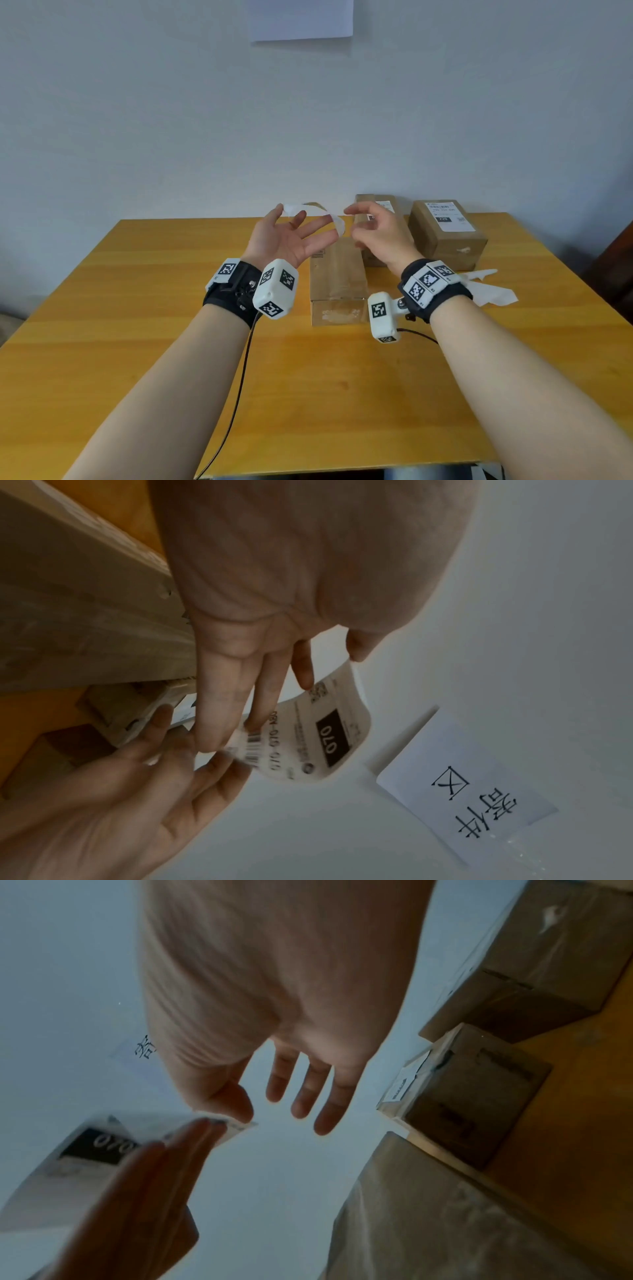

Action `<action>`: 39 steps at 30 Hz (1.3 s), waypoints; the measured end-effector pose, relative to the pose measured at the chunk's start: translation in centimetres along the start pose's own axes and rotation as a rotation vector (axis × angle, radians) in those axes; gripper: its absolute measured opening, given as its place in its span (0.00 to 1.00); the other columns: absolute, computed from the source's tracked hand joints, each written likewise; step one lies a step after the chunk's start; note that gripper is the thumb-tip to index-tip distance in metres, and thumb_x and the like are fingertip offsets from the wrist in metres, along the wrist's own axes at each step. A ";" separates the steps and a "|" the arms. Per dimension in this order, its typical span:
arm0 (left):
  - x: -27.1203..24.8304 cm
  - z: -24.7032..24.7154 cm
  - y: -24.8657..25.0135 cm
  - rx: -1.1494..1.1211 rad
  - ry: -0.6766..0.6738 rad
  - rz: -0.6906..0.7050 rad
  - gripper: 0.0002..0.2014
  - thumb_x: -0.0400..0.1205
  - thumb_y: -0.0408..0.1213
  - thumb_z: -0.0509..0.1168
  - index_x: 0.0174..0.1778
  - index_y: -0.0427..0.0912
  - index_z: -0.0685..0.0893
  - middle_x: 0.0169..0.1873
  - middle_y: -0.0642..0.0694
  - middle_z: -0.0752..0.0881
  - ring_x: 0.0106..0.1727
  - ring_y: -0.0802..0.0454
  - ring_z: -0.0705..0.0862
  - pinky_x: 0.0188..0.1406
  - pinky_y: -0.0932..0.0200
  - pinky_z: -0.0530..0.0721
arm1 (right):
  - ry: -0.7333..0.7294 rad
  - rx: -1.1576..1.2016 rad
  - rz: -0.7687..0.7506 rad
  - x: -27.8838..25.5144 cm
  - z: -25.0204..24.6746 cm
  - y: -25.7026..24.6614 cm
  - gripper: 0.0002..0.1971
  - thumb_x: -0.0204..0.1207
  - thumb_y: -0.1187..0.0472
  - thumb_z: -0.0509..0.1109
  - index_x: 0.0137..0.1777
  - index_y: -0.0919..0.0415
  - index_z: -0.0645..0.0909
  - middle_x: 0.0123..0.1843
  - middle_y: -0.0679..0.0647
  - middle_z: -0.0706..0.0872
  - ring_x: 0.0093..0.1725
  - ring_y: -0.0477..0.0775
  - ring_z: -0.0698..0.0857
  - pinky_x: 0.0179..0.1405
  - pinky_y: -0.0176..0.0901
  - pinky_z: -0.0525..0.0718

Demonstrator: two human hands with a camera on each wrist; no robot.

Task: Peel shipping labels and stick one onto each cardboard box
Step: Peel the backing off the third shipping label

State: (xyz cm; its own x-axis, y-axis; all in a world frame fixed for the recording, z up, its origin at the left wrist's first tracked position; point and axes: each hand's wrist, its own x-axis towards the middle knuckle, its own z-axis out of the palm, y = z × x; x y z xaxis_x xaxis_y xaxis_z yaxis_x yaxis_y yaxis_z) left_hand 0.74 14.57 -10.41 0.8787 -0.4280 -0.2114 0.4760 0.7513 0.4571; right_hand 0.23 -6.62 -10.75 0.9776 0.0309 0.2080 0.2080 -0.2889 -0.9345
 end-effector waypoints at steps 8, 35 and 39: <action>-0.9 0.2 0.4 -0.105 -0.040 -0.069 0.24 0.94 0.58 0.53 0.72 0.39 0.72 0.74 0.19 0.81 0.74 0.10 0.77 0.64 0.16 0.80 | -0.048 -0.164 -0.206 0.0 0.6 0.3 0.17 0.73 0.63 0.85 0.56 0.43 0.86 0.70 0.48 0.77 0.62 0.50 0.84 0.53 0.19 0.77; -2.6 1.4 -0.7 0.265 0.067 -0.103 0.19 0.92 0.39 0.60 0.77 0.34 0.77 0.66 0.42 0.90 0.53 0.45 0.96 0.47 0.50 0.94 | 0.069 -0.209 -0.414 0.3 1.0 -1.1 0.22 0.70 0.61 0.88 0.60 0.45 0.83 0.72 0.51 0.74 0.58 0.50 0.84 0.44 0.29 0.85; -2.8 1.3 -0.6 0.238 0.033 -0.114 0.26 0.94 0.43 0.56 0.84 0.30 0.73 0.76 0.40 0.86 0.59 0.43 0.95 0.52 0.50 0.94 | 0.039 -0.241 -0.427 0.2 1.2 -0.8 0.28 0.69 0.64 0.87 0.65 0.45 0.81 0.75 0.51 0.70 0.62 0.50 0.80 0.43 0.33 0.86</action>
State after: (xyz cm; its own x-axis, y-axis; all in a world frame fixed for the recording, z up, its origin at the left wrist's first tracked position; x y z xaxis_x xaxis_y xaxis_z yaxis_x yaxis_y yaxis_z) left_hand -2.04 14.69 -8.94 0.8222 -0.4840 -0.2996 0.5537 0.5581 0.6180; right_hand 0.32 -5.26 -10.25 0.8040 0.1603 0.5726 0.5720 -0.4713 -0.6713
